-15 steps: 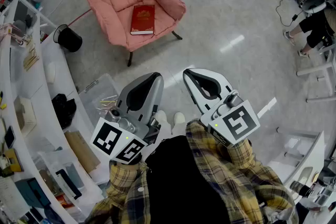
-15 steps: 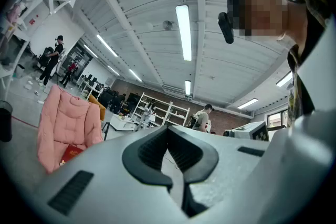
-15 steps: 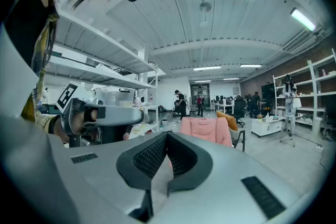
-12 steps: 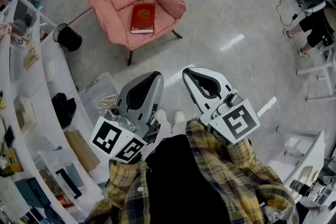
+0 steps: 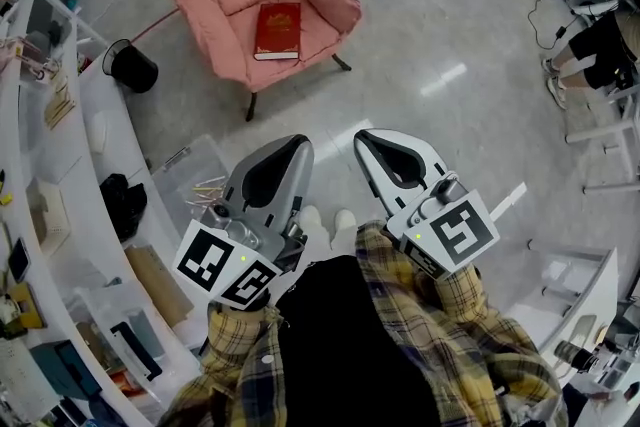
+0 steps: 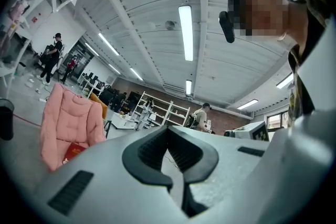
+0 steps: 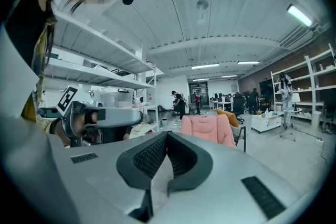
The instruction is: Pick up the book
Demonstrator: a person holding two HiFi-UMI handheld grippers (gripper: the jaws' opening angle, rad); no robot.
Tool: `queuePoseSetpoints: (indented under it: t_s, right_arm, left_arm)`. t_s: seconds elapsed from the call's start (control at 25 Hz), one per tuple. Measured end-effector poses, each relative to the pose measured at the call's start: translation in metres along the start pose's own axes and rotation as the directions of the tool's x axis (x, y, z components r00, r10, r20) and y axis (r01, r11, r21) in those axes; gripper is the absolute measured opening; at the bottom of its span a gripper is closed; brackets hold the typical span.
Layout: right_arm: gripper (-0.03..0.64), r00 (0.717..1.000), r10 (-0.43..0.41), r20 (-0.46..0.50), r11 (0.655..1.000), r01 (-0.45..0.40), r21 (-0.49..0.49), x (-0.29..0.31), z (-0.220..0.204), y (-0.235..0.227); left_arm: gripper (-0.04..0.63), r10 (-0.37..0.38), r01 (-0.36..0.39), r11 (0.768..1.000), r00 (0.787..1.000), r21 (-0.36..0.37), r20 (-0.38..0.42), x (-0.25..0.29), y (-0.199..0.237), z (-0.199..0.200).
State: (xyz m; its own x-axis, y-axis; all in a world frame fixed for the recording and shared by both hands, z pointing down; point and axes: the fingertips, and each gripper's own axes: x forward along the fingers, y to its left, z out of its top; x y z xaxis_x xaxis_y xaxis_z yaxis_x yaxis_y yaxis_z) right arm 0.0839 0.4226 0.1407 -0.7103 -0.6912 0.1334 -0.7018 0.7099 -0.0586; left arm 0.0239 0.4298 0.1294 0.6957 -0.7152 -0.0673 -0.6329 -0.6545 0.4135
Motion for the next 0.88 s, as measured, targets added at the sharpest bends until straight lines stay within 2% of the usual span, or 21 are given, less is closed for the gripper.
queuePoseSetpoints:
  t_s: [0.36,0.6,0.88]
  right_arm:
    - [0.017,0.998,-0.047,-0.036,0.998,0.048,0.028,0.022,-0.014,0.01]
    - [0.017,0.995,-0.056,-0.077,0.997,0.06,0.048,0.03,-0.028,-0.001]
    - [0.017,0.996,-0.017,-0.087,0.997,0.024,0.073,0.052,-0.032,-0.029]
  left_arm:
    - [0.003,-0.013,0.013,1.0,0.999,-0.011,-0.035,-0.015,0.029,0.001]
    - [0.003,-0.003,0.001,0.999,0.998,-0.034,-0.06,-0.01,0.045,-0.007]
    - [0.004,0.036,-0.039,0.999,0.997,-0.035,-0.061,0.016,0.068,-0.007]
